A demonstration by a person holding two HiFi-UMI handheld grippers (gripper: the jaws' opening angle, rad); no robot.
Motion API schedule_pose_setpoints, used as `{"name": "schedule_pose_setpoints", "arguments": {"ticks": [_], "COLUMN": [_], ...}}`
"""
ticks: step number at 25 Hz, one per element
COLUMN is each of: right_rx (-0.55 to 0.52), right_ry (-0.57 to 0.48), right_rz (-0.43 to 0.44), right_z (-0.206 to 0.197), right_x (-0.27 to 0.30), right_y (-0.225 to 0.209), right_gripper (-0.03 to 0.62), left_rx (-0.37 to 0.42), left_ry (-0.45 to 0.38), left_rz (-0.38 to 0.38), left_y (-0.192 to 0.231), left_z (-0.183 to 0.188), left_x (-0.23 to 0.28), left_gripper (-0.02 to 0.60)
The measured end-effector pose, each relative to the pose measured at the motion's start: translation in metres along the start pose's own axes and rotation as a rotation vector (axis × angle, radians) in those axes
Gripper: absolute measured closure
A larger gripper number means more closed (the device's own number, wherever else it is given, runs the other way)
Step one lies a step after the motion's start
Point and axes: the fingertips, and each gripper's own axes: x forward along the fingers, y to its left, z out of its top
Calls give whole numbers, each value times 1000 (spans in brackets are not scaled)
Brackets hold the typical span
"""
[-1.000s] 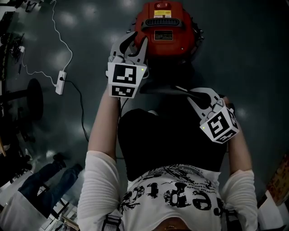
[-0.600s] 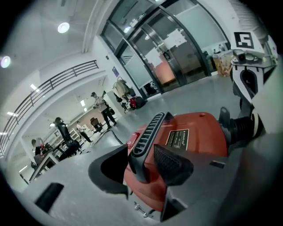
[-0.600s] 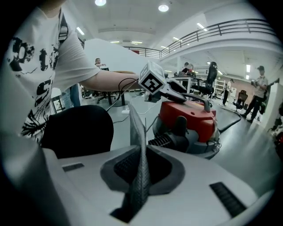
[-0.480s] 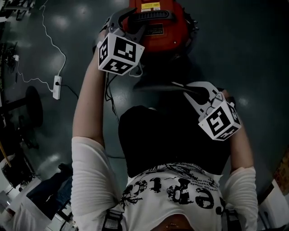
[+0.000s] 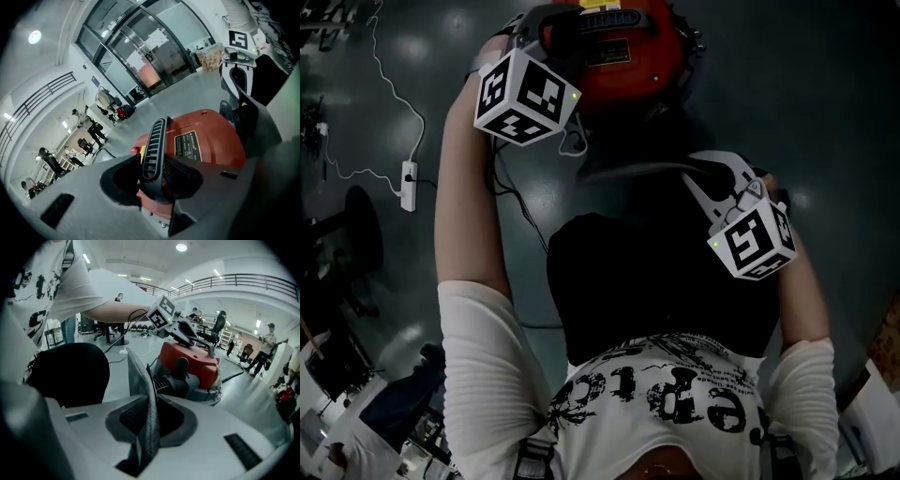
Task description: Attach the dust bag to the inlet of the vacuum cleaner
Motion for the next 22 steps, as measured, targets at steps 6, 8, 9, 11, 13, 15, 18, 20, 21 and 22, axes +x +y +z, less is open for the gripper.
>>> {"name": "schedule_pose_setpoints", "arguments": {"ticks": [6, 8, 9, 11, 13, 15, 18, 20, 21, 22], "right_rx": [-55, -92, -115, -157, -174, -184, -197, -203, -206, -205], "right_ry": [29, 41, 45, 48, 49, 53, 53, 51, 47, 44], "right_rz": [-7, -21, -25, -38, -60, -83, -106, -105, -102, -99], "right_z": [7, 7, 6, 2, -1, -1, 0, 5, 8, 10], "right_x": [6, 6, 6, 4, 3, 3, 3, 5, 6, 7], "right_y": [-1, -2, -2, -4, -3, -3, -5, -5, -5, -6], "right_gripper": [556, 556, 556, 554, 554, 554, 550, 547, 546, 547], "left_rx": [-18, -30, -33, -32, -26, -26, -56, -79, -80, -78], "left_ry": [13, -5, -14, -28, -27, -26, -61, -76, -77, -76], "left_rz": [-52, -58, -59, -64, -76, -84, -91, -97, -97, -97], "left_y": [-1, 0, 0, -1, -2, -3, -2, -3, -3, -3], "left_z": [0, 0, 0, 1, 2, 2, 2, 2, 3, 4], "left_x": [0, 0, -1, -1, -1, -1, -1, -2, -3, -3], "left_gripper": [448, 448, 448, 448, 448, 448, 446, 446, 446, 446]}}
